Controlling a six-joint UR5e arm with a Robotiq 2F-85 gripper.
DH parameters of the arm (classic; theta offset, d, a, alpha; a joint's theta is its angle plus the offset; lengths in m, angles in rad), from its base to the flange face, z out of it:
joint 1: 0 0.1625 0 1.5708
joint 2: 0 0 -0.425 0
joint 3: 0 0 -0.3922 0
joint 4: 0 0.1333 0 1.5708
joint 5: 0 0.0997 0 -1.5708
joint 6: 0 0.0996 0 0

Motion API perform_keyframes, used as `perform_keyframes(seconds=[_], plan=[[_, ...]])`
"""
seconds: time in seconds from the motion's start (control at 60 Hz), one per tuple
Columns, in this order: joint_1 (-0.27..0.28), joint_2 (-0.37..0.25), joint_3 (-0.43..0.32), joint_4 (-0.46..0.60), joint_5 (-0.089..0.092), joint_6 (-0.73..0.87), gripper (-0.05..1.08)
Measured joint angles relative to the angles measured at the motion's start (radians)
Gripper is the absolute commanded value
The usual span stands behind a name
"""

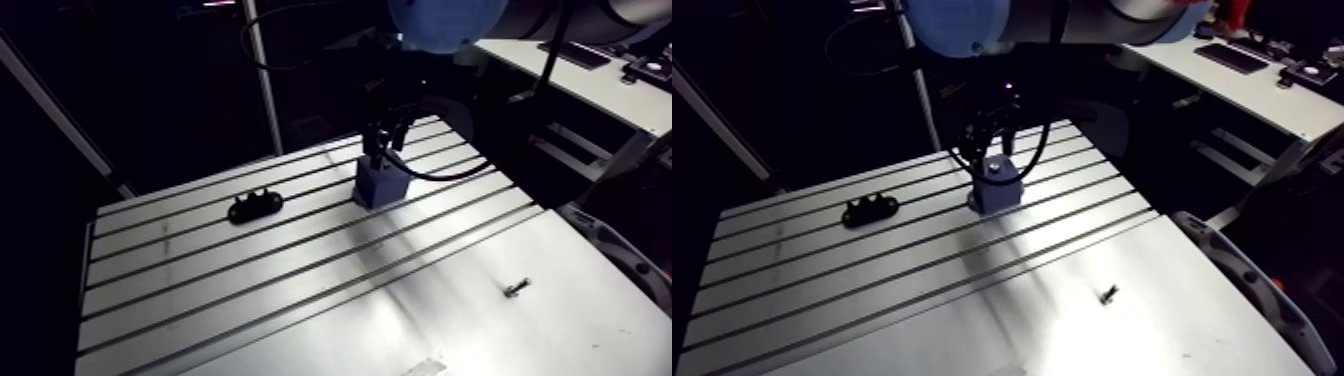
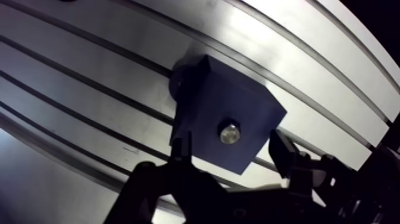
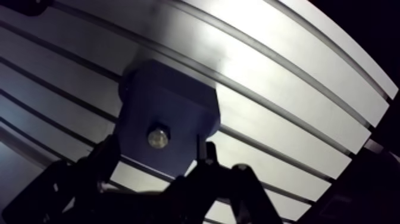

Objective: Pick up the M10 bolt and insert it into the hex recess until seated.

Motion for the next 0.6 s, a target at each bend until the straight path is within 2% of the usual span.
perform_keyframes(seconds=[0.217, 0.333, 0.35, 0.367, 0.383, 0.4, 0.417, 0.433, 0.45, 0.467, 0.483, 0.5, 0.517, 0.533, 0.567, 0.583, 0.6], plan=[[-0.001, -0.016, -0.014, 0.000, 0.010, 0.062, 0.02], [-0.001, -0.022, -0.022, 0.011, 0.009, 0.131, 0.10], [-0.001, -0.023, -0.023, 0.014, 0.008, 0.143, 0.15], [-0.001, -0.023, -0.024, 0.017, 0.008, 0.154, 0.15], [-0.001, -0.024, -0.026, 0.021, 0.008, 0.167, 0.26], [-0.001, -0.024, -0.027, 0.025, 0.007, 0.179, 0.26], [-0.001, -0.025, -0.028, 0.029, 0.007, 0.192, 0.36], [-0.001, -0.025, -0.029, 0.033, 0.007, 0.203, 0.36], [-0.001, -0.025, -0.030, 0.037, 0.006, 0.214, 0.45], [0.000, -0.026, -0.031, 0.040, 0.006, 0.225, 0.45], [0.000, -0.026, -0.032, 0.044, 0.005, 0.237, 0.57], [0.000, -0.026, -0.033, 0.048, 0.005, 0.248, 0.57], [0.000, -0.026, -0.034, 0.051, 0.005, 0.259, 0.67], [0.000, -0.026, -0.035, 0.055, 0.005, 0.271, 0.67], [0.001, -0.026, -0.036, 0.060, 0.004, 0.290, 0.88], [0.001, -0.027, -0.037, 0.062, 0.004, 0.301, 0.88], [0.002, -0.027, -0.038, 0.064, 0.004, 0.312, 0.94]])
